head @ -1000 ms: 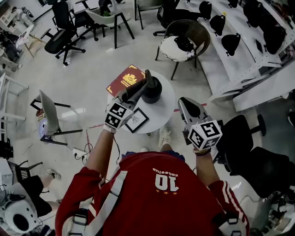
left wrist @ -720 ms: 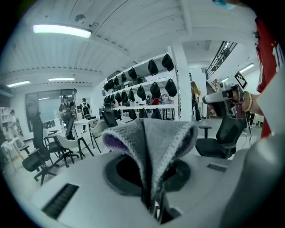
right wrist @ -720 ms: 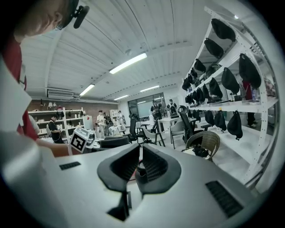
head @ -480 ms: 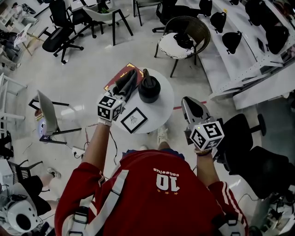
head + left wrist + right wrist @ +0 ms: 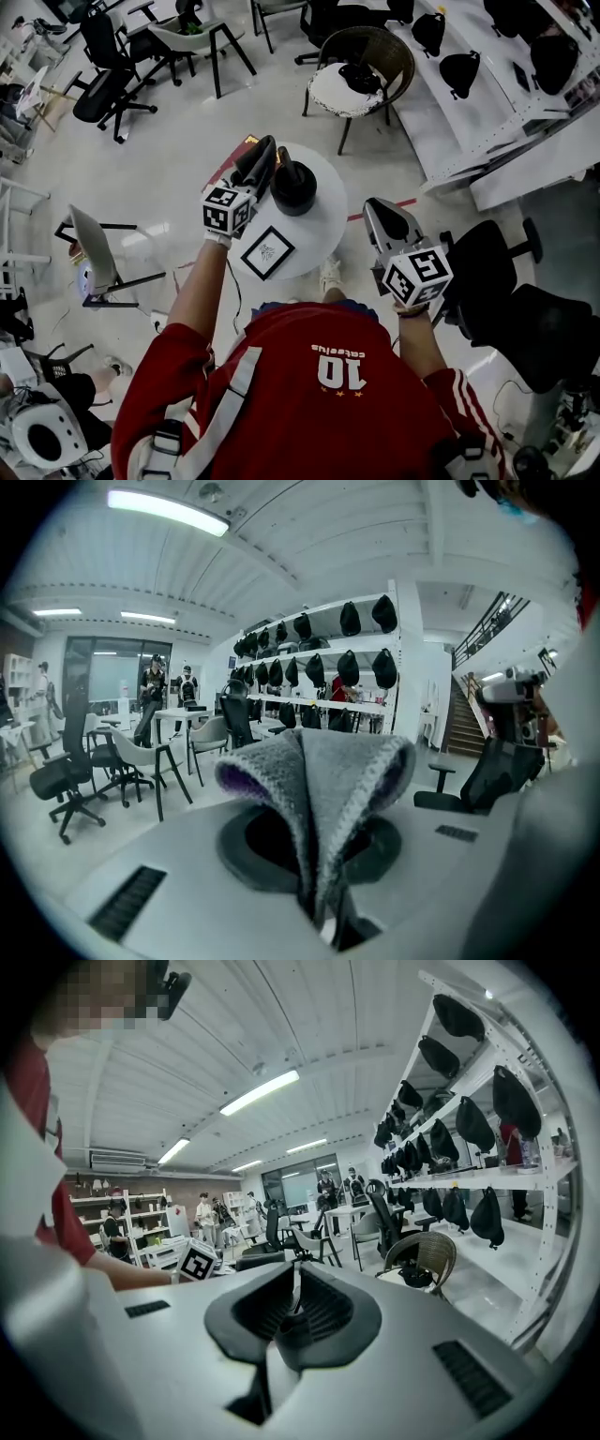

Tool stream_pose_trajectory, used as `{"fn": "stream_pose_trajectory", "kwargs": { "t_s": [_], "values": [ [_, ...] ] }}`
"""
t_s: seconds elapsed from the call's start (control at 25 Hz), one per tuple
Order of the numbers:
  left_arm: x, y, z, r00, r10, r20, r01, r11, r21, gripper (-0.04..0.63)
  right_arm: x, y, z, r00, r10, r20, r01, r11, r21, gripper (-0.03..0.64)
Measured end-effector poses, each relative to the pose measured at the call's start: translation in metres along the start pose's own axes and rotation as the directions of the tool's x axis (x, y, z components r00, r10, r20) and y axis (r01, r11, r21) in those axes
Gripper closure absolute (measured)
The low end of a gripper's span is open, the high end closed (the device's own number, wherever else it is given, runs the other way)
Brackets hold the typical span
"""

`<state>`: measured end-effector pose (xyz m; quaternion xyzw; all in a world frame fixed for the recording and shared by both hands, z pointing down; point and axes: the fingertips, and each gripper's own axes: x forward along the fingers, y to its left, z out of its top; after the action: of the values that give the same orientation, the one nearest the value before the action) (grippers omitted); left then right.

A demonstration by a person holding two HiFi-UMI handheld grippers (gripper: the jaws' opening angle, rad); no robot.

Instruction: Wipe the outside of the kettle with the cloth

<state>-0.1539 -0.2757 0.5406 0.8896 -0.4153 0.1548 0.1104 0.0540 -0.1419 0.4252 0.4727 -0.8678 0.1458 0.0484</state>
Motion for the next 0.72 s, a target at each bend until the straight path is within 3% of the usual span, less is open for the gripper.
{"fn": "stream_pose_trajectory", "kwargs": {
  "t_s": [0.44,0.72],
  "values": [
    [0.031,0.012,-0.020,0.999,-0.010,-0.032,0.009,1.000,-0.023,0.548,0.002,-0.013,-0.008,0.999,-0.041,-0.013,0.041,0.999,0.015,0.583],
    [0.041,0.009,-0.026,0.998,-0.064,-0.022,0.063,0.997,-0.046,0.548,0.002,-0.015,-0.011,0.998,-0.058,-0.017,0.058,0.998,0.016,0.583]
  ]
}}
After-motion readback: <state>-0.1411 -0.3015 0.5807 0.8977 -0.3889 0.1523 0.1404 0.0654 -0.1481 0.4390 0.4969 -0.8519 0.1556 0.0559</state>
